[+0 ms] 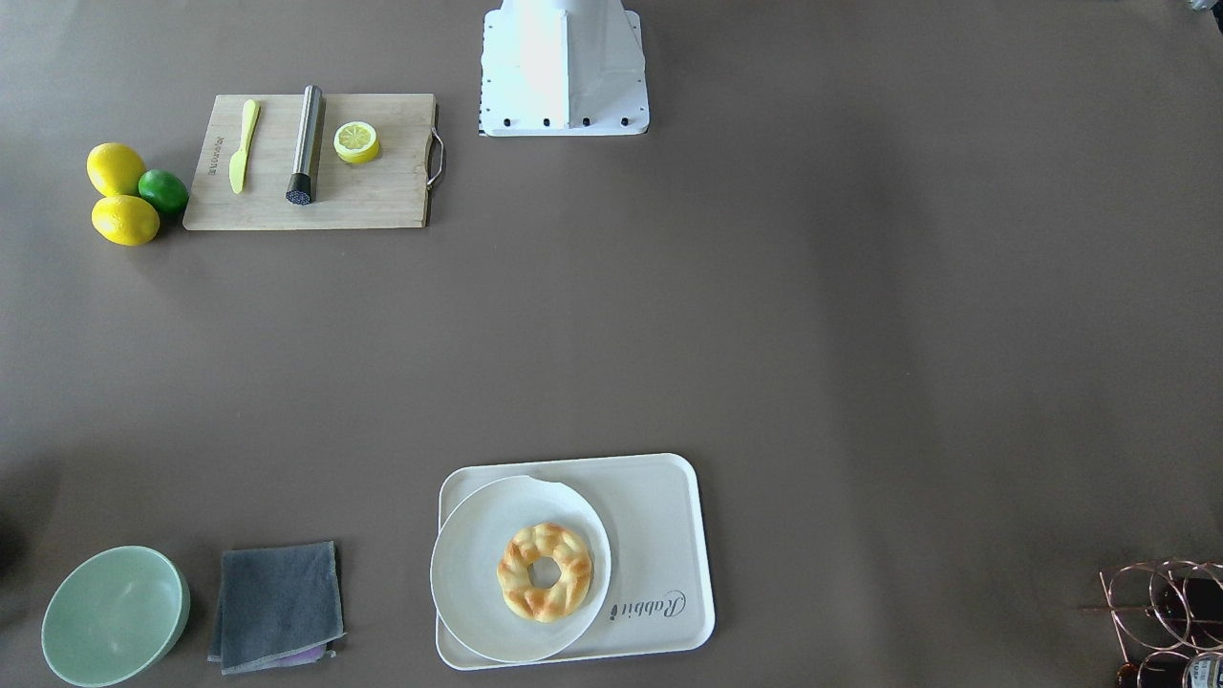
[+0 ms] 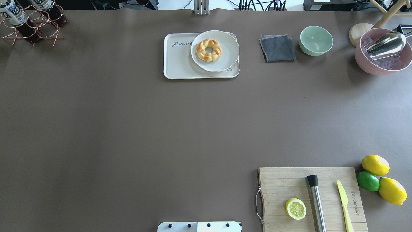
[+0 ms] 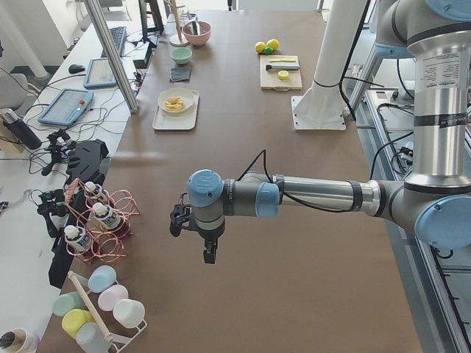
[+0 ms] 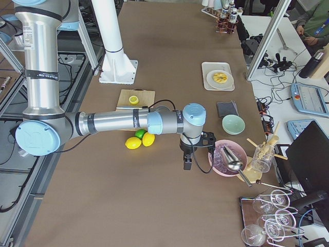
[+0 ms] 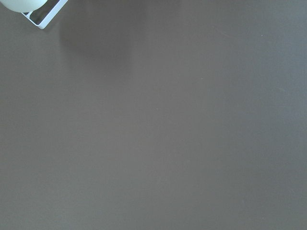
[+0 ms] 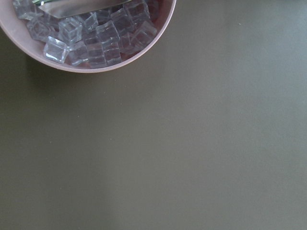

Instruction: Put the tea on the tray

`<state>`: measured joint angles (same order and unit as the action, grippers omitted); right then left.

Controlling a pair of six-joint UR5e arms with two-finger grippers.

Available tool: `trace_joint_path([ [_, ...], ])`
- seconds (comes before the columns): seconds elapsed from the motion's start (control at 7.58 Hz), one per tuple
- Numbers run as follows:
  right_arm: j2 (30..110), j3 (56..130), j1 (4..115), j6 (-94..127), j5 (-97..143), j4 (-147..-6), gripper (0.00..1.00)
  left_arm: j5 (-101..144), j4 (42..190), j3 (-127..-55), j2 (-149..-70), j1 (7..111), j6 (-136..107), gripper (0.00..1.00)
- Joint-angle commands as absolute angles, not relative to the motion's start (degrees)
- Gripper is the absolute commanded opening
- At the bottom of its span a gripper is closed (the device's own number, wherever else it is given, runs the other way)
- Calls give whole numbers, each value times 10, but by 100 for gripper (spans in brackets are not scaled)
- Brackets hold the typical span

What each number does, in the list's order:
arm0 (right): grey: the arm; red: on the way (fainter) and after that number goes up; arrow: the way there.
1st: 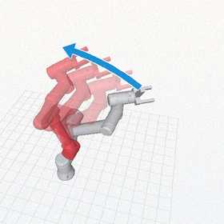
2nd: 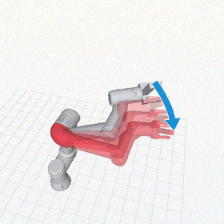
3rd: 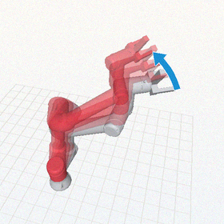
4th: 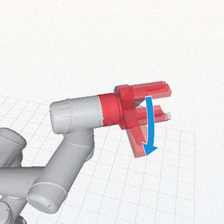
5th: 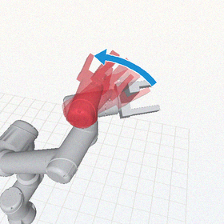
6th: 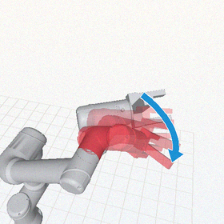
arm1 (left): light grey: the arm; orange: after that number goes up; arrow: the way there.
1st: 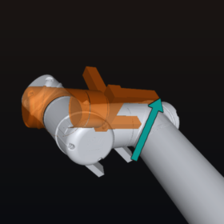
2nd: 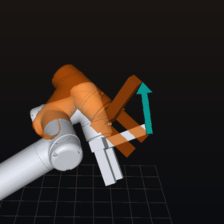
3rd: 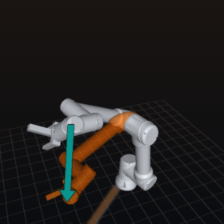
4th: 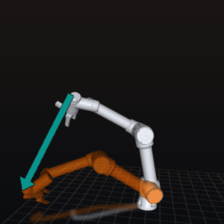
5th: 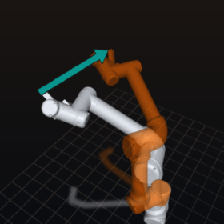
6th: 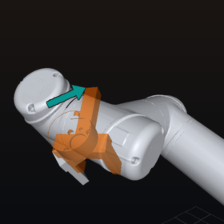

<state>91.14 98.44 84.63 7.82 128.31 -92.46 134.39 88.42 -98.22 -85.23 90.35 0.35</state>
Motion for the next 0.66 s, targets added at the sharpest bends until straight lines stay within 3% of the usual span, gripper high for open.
trace_joint_path([
  [0.0,908,985,846,73,1285,-923,100,1344,885,-984,-853,904,4,97],
  [0.53,901,996,831,76,1195,-923,100,1345,886,-1020,-856,904,4,97],
])
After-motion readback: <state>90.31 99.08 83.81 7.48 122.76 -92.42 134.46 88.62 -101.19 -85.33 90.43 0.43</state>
